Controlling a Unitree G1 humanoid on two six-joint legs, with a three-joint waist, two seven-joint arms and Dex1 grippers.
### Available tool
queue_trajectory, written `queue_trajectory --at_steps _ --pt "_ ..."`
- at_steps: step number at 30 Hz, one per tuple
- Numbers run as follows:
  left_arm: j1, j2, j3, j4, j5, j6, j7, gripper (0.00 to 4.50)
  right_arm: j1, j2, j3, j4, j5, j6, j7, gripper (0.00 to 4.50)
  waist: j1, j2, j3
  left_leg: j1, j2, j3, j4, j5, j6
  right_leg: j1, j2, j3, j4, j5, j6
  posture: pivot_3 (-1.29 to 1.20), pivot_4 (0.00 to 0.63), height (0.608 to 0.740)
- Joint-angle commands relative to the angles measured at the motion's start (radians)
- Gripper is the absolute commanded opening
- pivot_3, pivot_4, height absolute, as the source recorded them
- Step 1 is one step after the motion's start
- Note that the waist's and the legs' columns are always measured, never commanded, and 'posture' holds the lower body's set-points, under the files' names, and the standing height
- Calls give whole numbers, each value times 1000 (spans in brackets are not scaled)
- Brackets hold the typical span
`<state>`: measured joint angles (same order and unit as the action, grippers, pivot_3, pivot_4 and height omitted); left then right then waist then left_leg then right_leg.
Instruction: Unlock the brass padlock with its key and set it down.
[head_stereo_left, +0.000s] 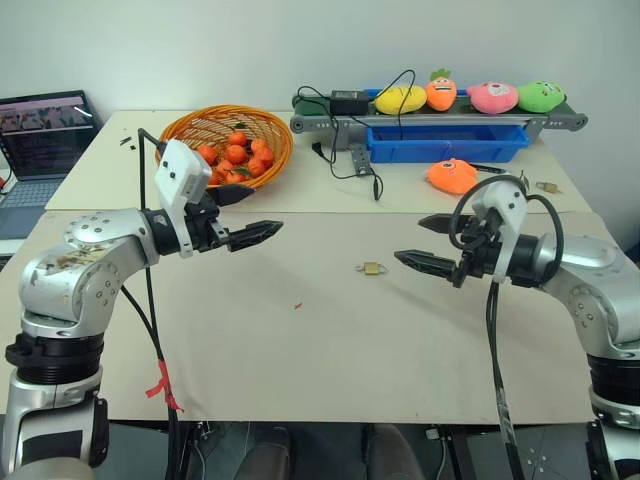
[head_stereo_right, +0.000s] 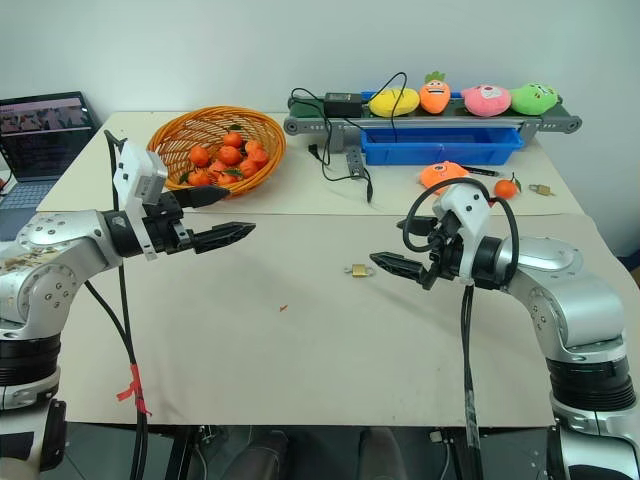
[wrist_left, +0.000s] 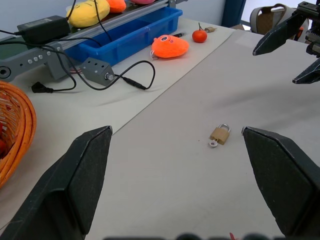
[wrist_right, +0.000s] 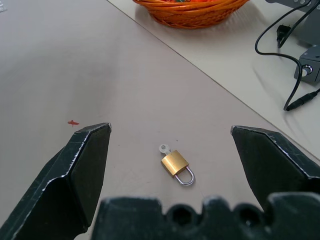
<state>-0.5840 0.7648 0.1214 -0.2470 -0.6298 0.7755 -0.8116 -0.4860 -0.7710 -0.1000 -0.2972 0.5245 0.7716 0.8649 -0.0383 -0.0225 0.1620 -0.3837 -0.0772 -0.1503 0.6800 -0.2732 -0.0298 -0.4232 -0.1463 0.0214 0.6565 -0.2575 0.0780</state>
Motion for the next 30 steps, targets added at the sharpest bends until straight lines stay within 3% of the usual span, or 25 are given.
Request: queue_trajectory --at_steps 1,13,20,25,30 --pt "10 -4 -6 -12 10 -36 -17 4442 3 -6 -24 -40 13 -1 -17 4500 0 0 0 0 0 0 0 0 0 0 0 0 0 0 0 0 150 740" --pt "-27 -19 -36 26 19 -38 -58 4442 60 -60 -11 -97 51 25 15 4500 2 0 0 0 0 0 0 -1 2 0 0 0 0 0 0 0 150 740" --pt "7 -14 -74 -46 11 -13 -71 4442 -46 -19 157 152 -105 -198 129 4500 -8 0 0 1 0 1 0 -1 2 0 0 1 0 0 0 0 150 740" --pt "28 12 -90 -101 3 0 -91 4442 -194 100 286 442 -225 -401 226 4500 -12 0 0 2 1 3 0 1 -1 0 1 2 1 0 0 0 150 740" --pt "82 45 -69 -164 -13 24 -86 4442 -310 200 330 728 -308 -573 290 4500 -7 0 0 1 1 4 0 2 -4 0 1 3 0 0 0 0 150 740"
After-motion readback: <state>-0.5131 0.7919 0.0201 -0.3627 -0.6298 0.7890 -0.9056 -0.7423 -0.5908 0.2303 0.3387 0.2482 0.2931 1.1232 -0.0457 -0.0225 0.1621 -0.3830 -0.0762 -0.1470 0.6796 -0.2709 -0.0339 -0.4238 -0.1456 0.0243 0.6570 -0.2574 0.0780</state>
